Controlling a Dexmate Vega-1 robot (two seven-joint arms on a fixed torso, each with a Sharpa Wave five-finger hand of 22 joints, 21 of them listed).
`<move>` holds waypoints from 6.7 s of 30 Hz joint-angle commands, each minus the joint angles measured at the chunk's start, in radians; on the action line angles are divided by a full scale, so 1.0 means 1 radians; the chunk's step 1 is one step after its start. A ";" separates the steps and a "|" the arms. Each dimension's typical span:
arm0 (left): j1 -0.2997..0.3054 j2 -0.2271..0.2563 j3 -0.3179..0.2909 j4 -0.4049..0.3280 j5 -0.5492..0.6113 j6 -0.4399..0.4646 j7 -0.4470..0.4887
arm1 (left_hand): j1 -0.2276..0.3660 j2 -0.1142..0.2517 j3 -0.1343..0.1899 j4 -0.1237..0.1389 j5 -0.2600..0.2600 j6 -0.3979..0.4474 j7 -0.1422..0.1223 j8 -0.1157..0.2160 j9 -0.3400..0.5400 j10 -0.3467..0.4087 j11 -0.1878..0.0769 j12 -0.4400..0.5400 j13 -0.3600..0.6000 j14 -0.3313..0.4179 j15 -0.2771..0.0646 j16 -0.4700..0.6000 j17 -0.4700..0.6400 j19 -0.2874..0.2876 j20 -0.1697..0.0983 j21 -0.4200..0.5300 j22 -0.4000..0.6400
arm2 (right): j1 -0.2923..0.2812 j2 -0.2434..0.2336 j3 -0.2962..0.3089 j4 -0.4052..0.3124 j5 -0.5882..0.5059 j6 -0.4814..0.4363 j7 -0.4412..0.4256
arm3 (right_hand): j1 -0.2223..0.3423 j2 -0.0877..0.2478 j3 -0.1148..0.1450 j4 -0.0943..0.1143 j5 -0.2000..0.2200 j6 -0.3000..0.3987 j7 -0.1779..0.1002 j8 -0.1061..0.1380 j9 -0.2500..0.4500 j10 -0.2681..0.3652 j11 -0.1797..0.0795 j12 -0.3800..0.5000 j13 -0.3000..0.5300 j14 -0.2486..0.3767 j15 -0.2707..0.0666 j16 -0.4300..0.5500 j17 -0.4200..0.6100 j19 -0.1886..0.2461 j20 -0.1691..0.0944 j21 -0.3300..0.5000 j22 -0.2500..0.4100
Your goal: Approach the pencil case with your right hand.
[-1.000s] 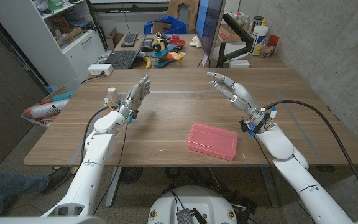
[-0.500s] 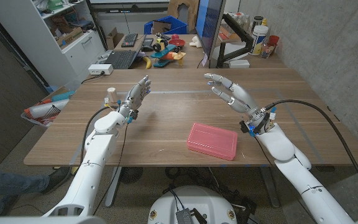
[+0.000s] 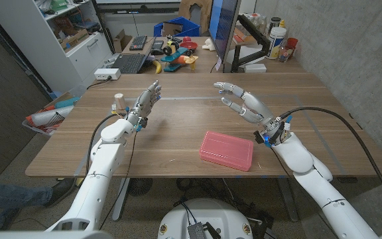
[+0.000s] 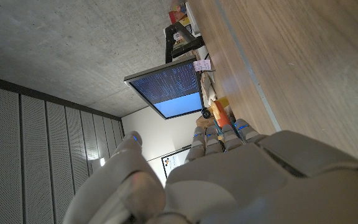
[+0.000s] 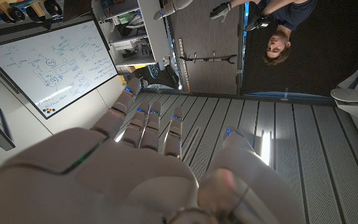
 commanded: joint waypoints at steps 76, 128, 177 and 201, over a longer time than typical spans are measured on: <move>-0.006 -0.006 0.006 0.025 0.002 -0.009 -0.001 | -0.004 0.018 -0.004 -0.012 -0.001 0.014 0.003 0.004 0.004 0.009 0.012 -0.003 0.001 -0.008 0.000 -0.004 0.003 -0.009 0.001 -0.037 0.004 | -0.023 -0.129 -0.092 -0.070 -0.253 -0.154 -0.143 | -0.003 0.012 0.000 -0.017 0.010 0.030 -0.013 -0.006 0.001 0.015 -0.014 -0.026 0.006 0.000 -0.017 -0.027 0.003 0.014 0.001 -0.055 0.006; 0.003 -0.006 0.010 0.018 0.007 -0.007 -0.008 | -0.008 0.022 -0.009 -0.019 -0.001 0.018 0.005 0.003 0.005 0.008 0.007 -0.004 0.001 -0.008 -0.001 -0.004 0.003 -0.002 0.003 -0.062 0.005 | -0.048 -0.234 -0.150 -0.142 -0.386 -0.296 -0.204 | -0.005 0.018 0.000 -0.021 0.015 0.037 -0.019 -0.009 0.002 0.024 -0.024 -0.034 0.007 0.014 -0.011 -0.031 0.004 0.027 -0.001 -0.079 0.007; 0.009 -0.003 0.005 0.011 0.007 -0.006 0.002 | -0.011 0.026 -0.013 -0.024 -0.001 0.023 0.004 0.004 0.005 0.008 0.006 -0.005 0.001 -0.011 -0.002 -0.005 0.003 0.000 0.007 -0.084 0.005 | -0.027 -0.322 -0.240 -0.150 -0.471 -0.417 -0.244 | -0.003 0.023 -0.001 -0.030 0.021 0.022 -0.034 -0.019 0.001 0.085 -0.032 -0.028 0.005 0.034 -0.019 -0.035 0.005 0.050 -0.012 -0.109 0.008; -0.003 0.000 0.016 0.005 0.017 0.012 0.005 | -0.013 0.028 -0.015 -0.026 -0.001 0.025 0.004 0.004 0.005 0.008 0.006 -0.006 0.001 -0.012 -0.003 -0.005 0.003 0.002 0.012 -0.092 0.006 | -0.021 -0.333 -0.256 -0.136 -0.459 -0.432 -0.236 | -0.001 0.029 0.001 -0.034 0.023 0.022 -0.034 -0.018 0.000 0.110 -0.026 -0.029 0.003 0.043 -0.018 -0.037 0.006 0.058 -0.010 -0.124 0.008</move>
